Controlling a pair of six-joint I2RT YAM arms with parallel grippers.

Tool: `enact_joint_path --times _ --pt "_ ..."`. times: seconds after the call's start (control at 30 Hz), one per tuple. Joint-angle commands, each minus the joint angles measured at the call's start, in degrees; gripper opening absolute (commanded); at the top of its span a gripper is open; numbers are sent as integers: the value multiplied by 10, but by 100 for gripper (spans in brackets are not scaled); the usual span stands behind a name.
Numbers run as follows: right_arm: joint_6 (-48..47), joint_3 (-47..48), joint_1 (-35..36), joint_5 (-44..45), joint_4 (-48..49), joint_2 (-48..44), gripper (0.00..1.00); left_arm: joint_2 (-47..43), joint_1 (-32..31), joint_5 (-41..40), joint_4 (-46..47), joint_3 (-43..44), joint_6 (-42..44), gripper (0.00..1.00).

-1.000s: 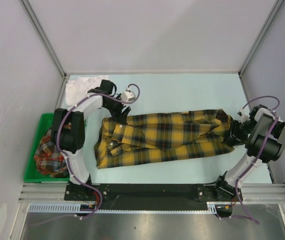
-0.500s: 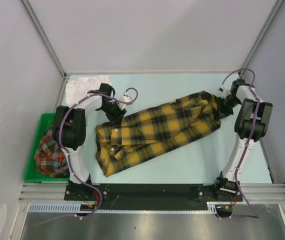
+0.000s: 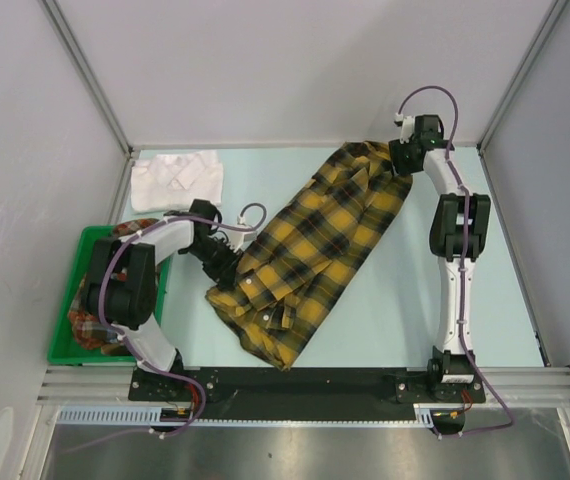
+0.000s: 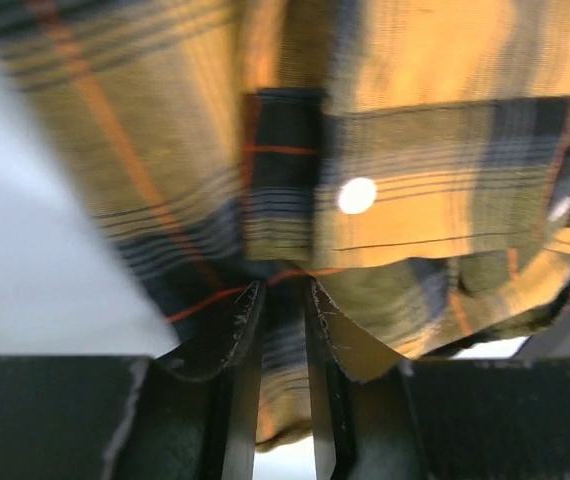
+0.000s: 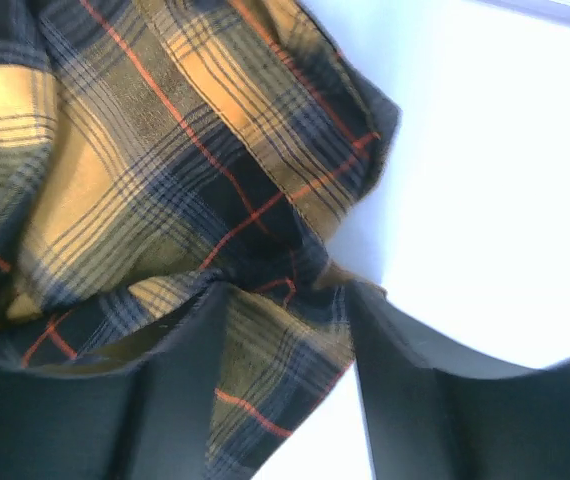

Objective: Fold and stack the long sleeve shirts
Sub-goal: Fold the shirt

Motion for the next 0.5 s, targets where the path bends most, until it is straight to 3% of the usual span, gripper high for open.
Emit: enact_joint_path --times 0.0,0.2,0.3,0.47 --pt "26 -75 -19 5 49 -132 61 -36 -25 43 2 -30 -40 26" --pt "79 -293 -54 -119 10 -276 66 -50 -77 42 22 -64 -45 22" --pt "96 -362 -68 -193 -29 -288 60 -50 -82 49 9 -55 -39 22" --pt "142 -450 -68 -270 -6 -301 57 -75 -24 60 16 16 -51 37"
